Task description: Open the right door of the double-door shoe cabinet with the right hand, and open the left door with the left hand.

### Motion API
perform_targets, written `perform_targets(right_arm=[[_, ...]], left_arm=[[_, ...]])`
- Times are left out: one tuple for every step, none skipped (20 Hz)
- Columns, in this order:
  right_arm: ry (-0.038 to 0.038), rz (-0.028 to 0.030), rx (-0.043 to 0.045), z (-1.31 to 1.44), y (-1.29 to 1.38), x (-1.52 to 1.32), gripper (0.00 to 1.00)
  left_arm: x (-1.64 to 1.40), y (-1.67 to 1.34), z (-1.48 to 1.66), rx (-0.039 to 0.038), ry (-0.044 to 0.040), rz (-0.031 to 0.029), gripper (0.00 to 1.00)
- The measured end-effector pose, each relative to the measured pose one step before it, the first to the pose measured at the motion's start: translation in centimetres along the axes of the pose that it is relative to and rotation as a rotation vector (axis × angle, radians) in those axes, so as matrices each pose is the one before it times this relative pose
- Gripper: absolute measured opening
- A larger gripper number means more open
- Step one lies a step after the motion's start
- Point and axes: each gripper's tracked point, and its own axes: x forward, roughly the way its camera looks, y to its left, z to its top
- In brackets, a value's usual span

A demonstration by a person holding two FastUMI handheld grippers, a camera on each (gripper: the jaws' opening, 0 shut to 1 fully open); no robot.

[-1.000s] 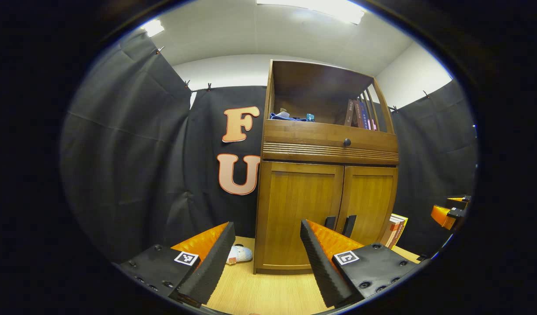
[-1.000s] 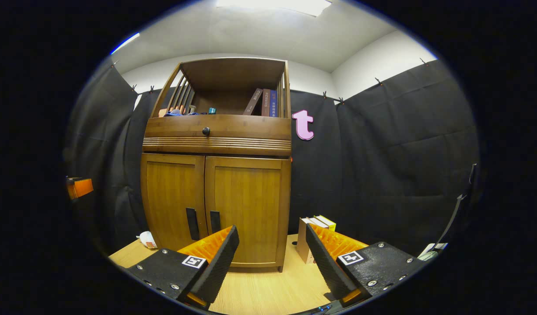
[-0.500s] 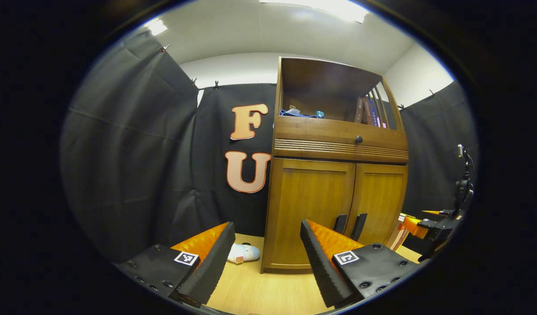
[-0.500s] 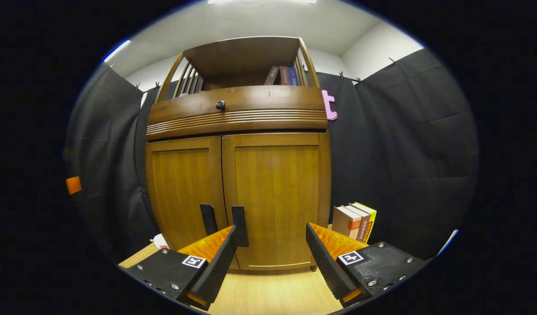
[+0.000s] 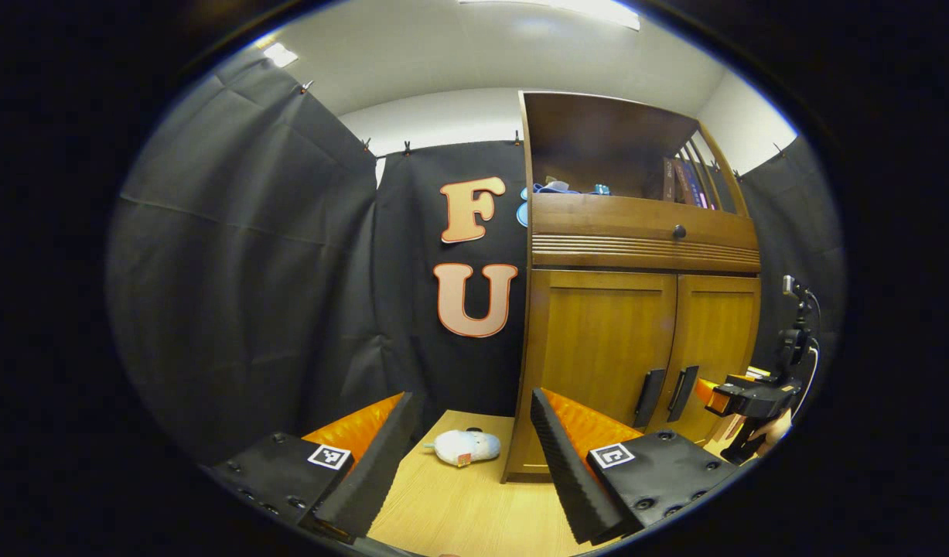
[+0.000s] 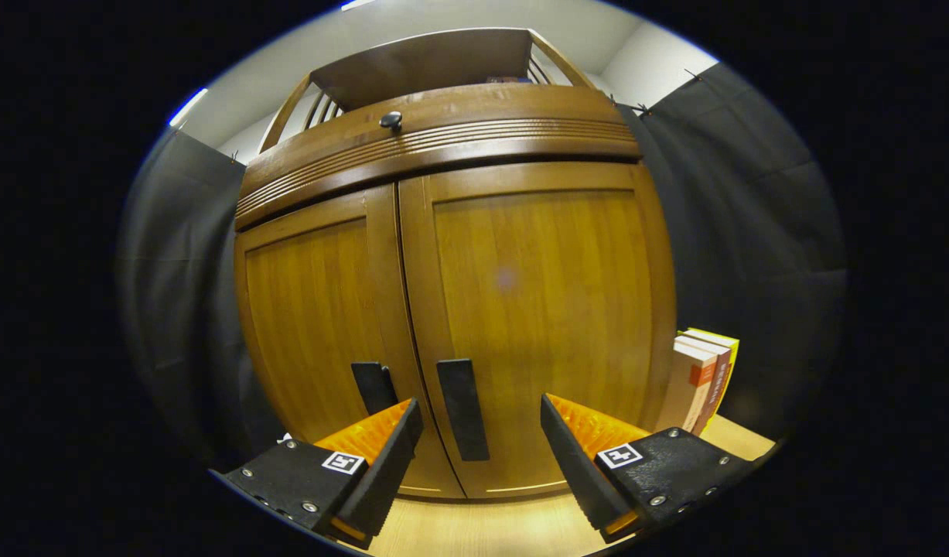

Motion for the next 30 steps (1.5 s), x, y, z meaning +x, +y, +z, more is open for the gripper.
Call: perform_targets(right_arm=[[0.01875,-0.00633,0.00356,-0.672,-0.041,0.736,1.0],[0.01154,-0.00542,-0.00263,-0.674,-0.013,1.041,0.94],[0.00481,-0.00761,-0.01162,-0.256,0.058,0.97,0.94],[0.00334,-0.00343,-0.01575,-0.189,0.334,1.042,0.93],[0.00176,-0.00117,-0.01371,-0.227,0.135,0.633,0.99],[0.00387,0.00075,-0.00888,-0.347,0.009,0.453,0.9],[0.00466,-0.00042,-0.00568,-0.275,0.044,0.526,0.92],[0.00496,-0.00211,-0.00265,-0.29,0.02,0.398,0.82],[0.00168,-0.00209,-0.00315,-0.078,0.084,0.438,0.74],[0.00036,-0.00197,-0.00323,-0.007,-0.049,0.154,0.76],[0.00093,-0.00138,-0.00245,0.007,0.01,0.163,0.62],[0.00182,0.00566,0.00058,-0.074,0.146,0.075,0.63],[0.00188,0.00676,0.00049,-0.129,0.284,-0.015,0.49],[-0.00141,0.00055,-0.00492,-0.053,0.149,0.006,0.51],[-0.00231,-0.00234,-0.01319,0.08,0.004,-0.179,0.36],[0.0023,-0.00038,-0.00761,-0.072,-0.069,-0.02,0.35],[0.00321,0.00065,0.0,0.0,0.051,-0.255,0.34],[-0.0009,0.00346,-0.0019,0.128,0.054,-0.165,0.33],[-0.00043,0.00524,-0.00491,0.075,0.019,-0.383,0.32],[-0.00152,0.00645,-0.00605,-0.187,-0.101,-0.694,0.32],[-0.00252,0.00531,-0.00533,-0.216,-0.158,-0.719,0.31],[-0.00274,0.0045,-0.00493,0.015,-0.092,-0.683,0.3],[-0.00164,0.0047,-0.00278,-0.069,-0.161,-0.713,0.3],[-0.00124,0.0035,0.00021,-0.052,-0.162,-0.876,0.3],[-0.00091,0.00204,-0.00034,-0.113,-0.19,-0.78,0.29],[-0.00172,0.00074,-0.00096,-0.048,-0.214,-0.818,0.34],[-0.00228,-0.00009,-0.00115,-0.093,-0.212,-0.814,0.29],[-0.0023,-0.00067,-0.00078,0.035,-0.284,-0.652,0.29],[-0.00225,-0.00029,-0.00212,-0.027,-0.28,-0.798,0.29],[-0.00235,-0.00078,-0.00125,0.0,-0.224,-0.47,0.34]], left_arm=[[0.185,0.228,-0.17,-0.00148,0.00195,0.00982,0.93],[0.18,0.267,-0.079,0.00152,0.00082,0.01142,0.93],[0.169,0.505,-0.106,0.00446,0.00184,0.01211,0.93],[0.126,0.6,-0.137,0.00667,0.0047,0.01269,0.93],[0.102,0.605,-0.291,0.00607,0.00718,0.01209,0.93],[0.05,0.462,-0.267,0.00488,0.00813,0.01043,0.93],[-0.083,0.442,-0.271,0.00311,0.00551,0.00887,0.93],[-0.102,0.329,-0.04,0.00349,0.00318,0.00804,0.93],[-0.156,0.242,-0.077,0.00238,0.0012,0.00828,0.93],[-0.105,0.315,-0.068,0.0013,0.00222,0.00933,0.93],[-0.229,0.335,-0.176,0.0014,0.00219,0.00722,0.93],[-0.146,0.244,-0.12,0.00018,0.00149,0.00579,0.93],[-0.03,0.026,-0.08,-0.00079,0.00272,0.00284,0.93],[-0.075,0.19,-0.003,-0.00098,0.00213,0.00319,0.93],[-0.051,0.111,-0.07,-0.0008,0.00088,0.00358,0.93],[-0.136,0.196,0.01,-0.00217,-0.00005,0.00374,0.93],[-0.123,0.104,-0.028,-0.00326,0.00034,0.00152,0.93],[-0.15,0.074,-0.025,-0.00462,0.00059,0.00304,0.93],[-0.071,0.026,-0.102,-0.00496,0.00163,0.00083,0.93],[-0.031,-0.045,0.011,-0.0039,0.00117,-0.00001,0.93],[-0.228,0.035,0.014,-0.00217,-0.00187,-0.00078,0.93],[-0.163,-0.023,0.198,-0.00045,-0.00399,-0.00045,0.93],[-0.401,0.068,0.056,0.00022,-0.00407,-0.00027,0.93],[-0.399,0.005,0.114,-0.00029,-0.00394,-0.00312,0.96],[-0.413,-0.002,0.116,-0.00033,-0.00456,-0.00303,1.0],[-0.238,-0.107,0.15,-0.00038,-0.00328,-0.0029,0.99],[-0.242,-0.041,0.054,-0.00007,-0.0022,-0.00312,0.98],[-0.271,-0.109,0.038,-0.00009,-0.00088,-0.00393,0.96],[-0.4,-0.062,-0.051,0.00254,-0.00121,-0.00411,0.95],[-0.364,0.038,0.094,0.0028,-0.00344,0.00121,0.94]])
